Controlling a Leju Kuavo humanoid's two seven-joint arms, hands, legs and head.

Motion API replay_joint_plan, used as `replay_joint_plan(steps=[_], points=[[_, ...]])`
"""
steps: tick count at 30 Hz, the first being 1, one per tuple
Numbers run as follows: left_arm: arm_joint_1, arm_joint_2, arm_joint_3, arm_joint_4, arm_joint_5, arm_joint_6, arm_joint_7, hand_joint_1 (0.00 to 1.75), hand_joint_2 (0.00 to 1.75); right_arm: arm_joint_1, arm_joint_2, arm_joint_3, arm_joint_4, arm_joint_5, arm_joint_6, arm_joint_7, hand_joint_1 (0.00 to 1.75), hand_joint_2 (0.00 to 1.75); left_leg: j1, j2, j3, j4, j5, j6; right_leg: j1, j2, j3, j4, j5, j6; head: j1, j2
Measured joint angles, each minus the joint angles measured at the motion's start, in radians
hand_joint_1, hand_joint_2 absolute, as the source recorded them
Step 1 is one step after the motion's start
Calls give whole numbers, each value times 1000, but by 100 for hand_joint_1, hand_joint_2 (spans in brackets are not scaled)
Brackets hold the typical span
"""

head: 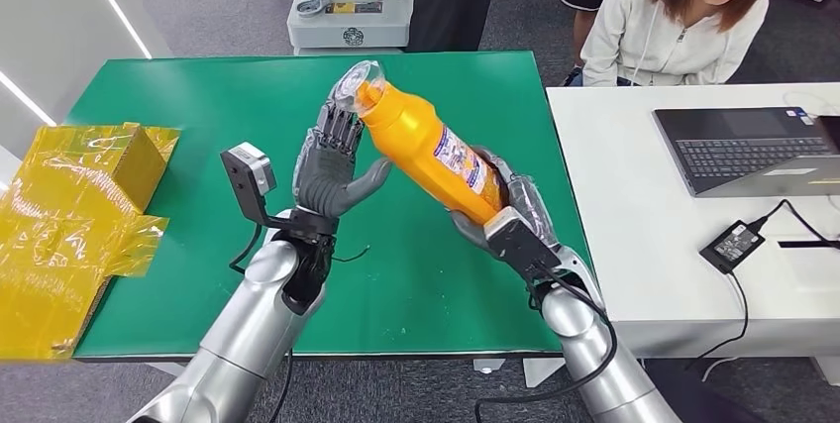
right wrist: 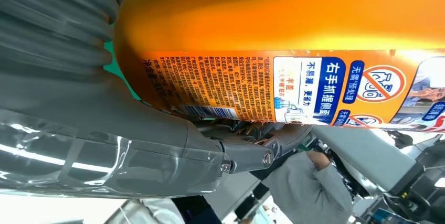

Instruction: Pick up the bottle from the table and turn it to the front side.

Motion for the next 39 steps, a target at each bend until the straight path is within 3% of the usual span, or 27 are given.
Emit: replay_joint_plan(steps=[7, 21, 39], points=[[-20, -12, 28, 36, 72, -91, 45, 0, 175, -17, 10, 32, 4, 58, -18, 29, 175, 175, 0, 0, 0, 0, 0, 0, 0, 0, 0, 0, 0, 0, 0, 0], [-37, -36, 32, 62, 157, -174, 115, 0, 175, -47, 21, 42, 67, 57, -25, 24, 174, 175, 0, 0, 0, 0, 0, 0, 0, 0, 0, 0, 0, 0, 0, 0], [-22, -119, -18, 60, 201, -196, 139, 0, 175, 14, 20, -20, 66, 89, -71, 22, 164, 175, 0, 0, 0, 0, 0, 0, 0, 0, 0, -1, 0, 0, 0, 0]])
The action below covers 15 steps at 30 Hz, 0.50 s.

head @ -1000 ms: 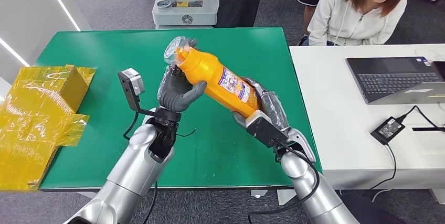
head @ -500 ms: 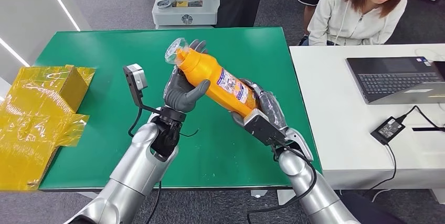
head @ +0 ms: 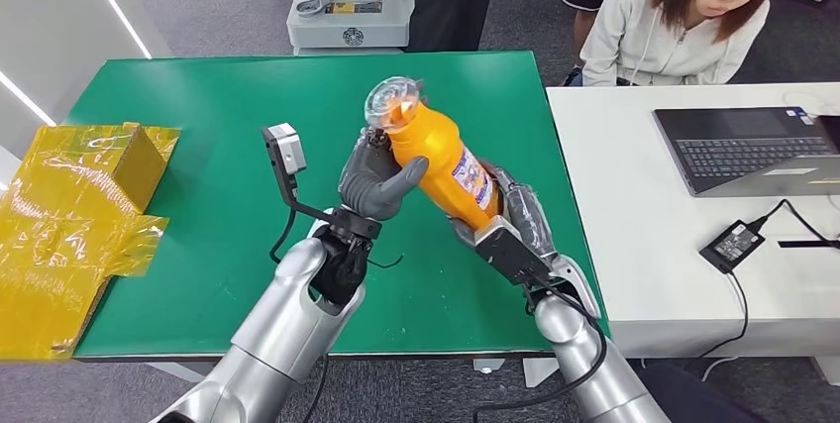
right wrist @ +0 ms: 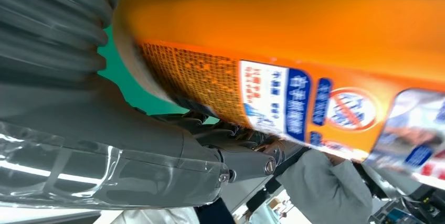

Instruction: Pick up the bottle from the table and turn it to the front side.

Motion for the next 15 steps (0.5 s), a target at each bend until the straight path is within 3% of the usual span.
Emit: replay_joint_plan(steps=[10, 14, 15], points=[[0, -35, -54, 0, -62, 42, -34, 0, 175, 14, 3, -47, -9, 16, -1, 3, 167, 175, 0, 0, 0, 0, 0, 0, 0, 0, 0, 0, 0, 0, 0, 0], [-1, -41, -86, -1, -171, 136, -86, 134, 175, 17, 9, -64, -21, 32, 6, 14, 165, 175, 0, 0, 0, 0, 0, 0, 0, 0, 0, 0, 0, 0, 0, 0], [-1, -42, -95, -2, -204, 162, -98, 141, 175, 18, 11, -68, -24, 37, 8, 17, 166, 175, 0, 0, 0, 0, 0, 0, 0, 0, 0, 0, 0, 0, 0, 0]])
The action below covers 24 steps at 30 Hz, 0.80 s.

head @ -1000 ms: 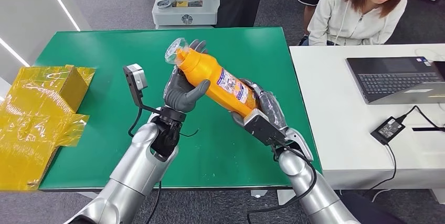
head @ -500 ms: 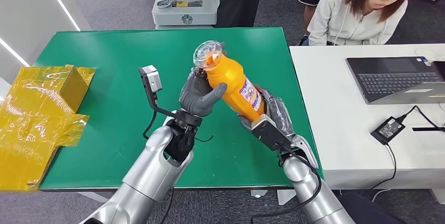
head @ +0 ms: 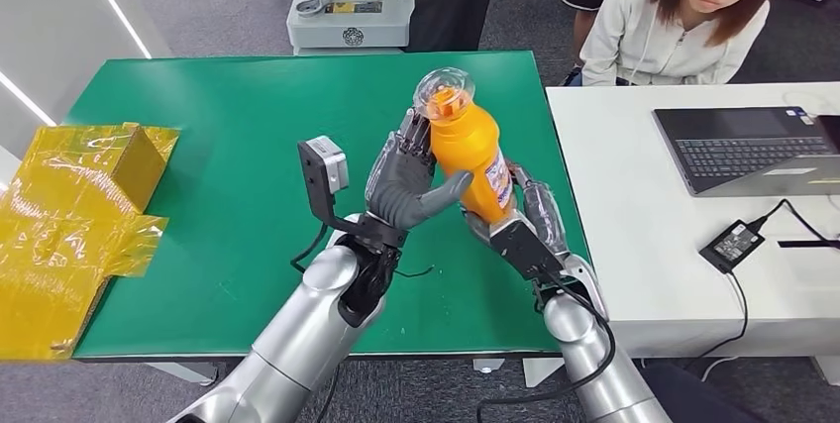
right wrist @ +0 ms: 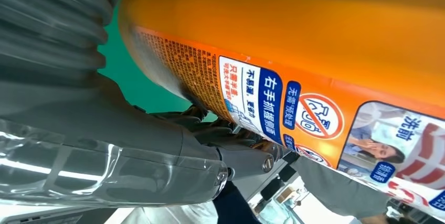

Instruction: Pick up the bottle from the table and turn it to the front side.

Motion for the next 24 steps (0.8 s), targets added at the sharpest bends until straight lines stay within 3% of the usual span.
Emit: replay_joint_plan(steps=[3, 9, 16, 21, 24], points=[[0, 0, -20, -9, -78, 56, -21, 175, 175, 5, 4, -13, -13, 9, 6, 3, 164, 175, 0, 0, 0, 0, 0, 0, 0, 0, 0, 0, 0, 0, 0, 0], [0, 0, -31, -31, -184, 115, -34, 172, 175, 14, 9, -25, -27, 17, 14, 2, 165, 175, 0, 0, 0, 0, 0, 0, 0, 0, 0, 0, 0, 0, 0, 0], [1, 0, -31, -34, -168, 70, -27, 153, 175, 20, 16, -36, -28, 26, 18, -2, 170, 175, 0, 0, 0, 0, 0, 0, 0, 0, 0, 0, 0, 0, 0, 0], [1, 0, -31, -34, -129, 34, -12, 175, 175, 26, 19, -43, -29, 31, 20, -2, 173, 175, 0, 0, 0, 0, 0, 0, 0, 0, 0, 0, 0, 0, 0, 0], [1, 0, -31, -34, -105, 17, -5, 175, 175, 31, 22, -47, -33, 33, 20, -2, 175, 175, 0, 0, 0, 0, 0, 0, 0, 0, 0, 0, 0, 0, 0, 0]])
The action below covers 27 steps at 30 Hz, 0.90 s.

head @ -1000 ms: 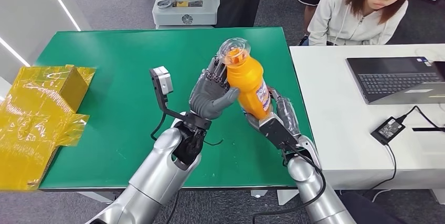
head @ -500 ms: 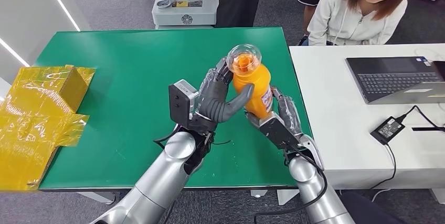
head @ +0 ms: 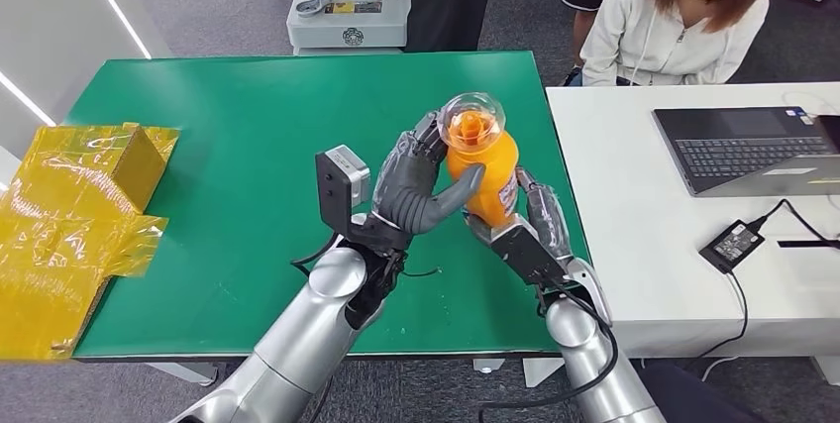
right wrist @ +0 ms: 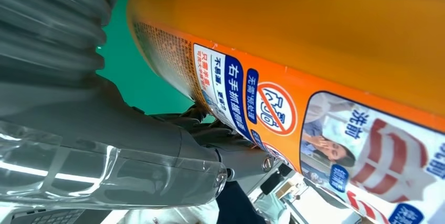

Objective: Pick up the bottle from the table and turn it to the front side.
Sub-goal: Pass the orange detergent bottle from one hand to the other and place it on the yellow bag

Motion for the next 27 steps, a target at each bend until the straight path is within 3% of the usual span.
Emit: replay_joint_plan(steps=[10, 14, 17, 22, 26, 27], points=[[0, 0, -3, 0, 6, -7, 4, 175, 175, 5, 2, -6, -7, 3, 0, 4, 170, 175, 0, 0, 0, 0, 0, 0, 0, 0, 0, 0, 0, 0, 0, 0], [0, 2, -3, 0, -10, -4, 4, 175, 175, 12, 3, -11, -14, 6, -1, 6, 83, 175, 0, 0, 0, 0, 0, 0, 0, 0, 0, 0, 0, 0, 0, 0], [0, 11, -3, 0, -44, 6, 3, 175, 175, 23, 3, -16, -19, 4, 0, 6, 87, 175, 0, 0, 0, 0, 0, 0, 0, 0, 0, 0, 0, 0, 0, 0], [4, 33, 6, 0, -91, 17, -8, 175, 175, 34, 3, -25, -19, -12, 6, -2, 68, 175, 0, 0, 0, 0, 0, 0, 0, 0, 0, 0, 0, 0, 0, 0], [9, 44, 14, 0, -107, 25, -17, 175, 175, 33, 3, -26, -6, -32, 11, -21, 3, 175, 0, 0, 0, 0, 0, 0, 0, 0, 0, 0, 0, 0, 0, 0], [11, 46, 16, 0, -108, 27, -20, 175, 175, 32, 3, -27, -3, -36, 11, -24, 0, 175, 0, 0, 0, 0, 0, 0, 0, 0, 0, 0, 0, 0, 0, 0]])
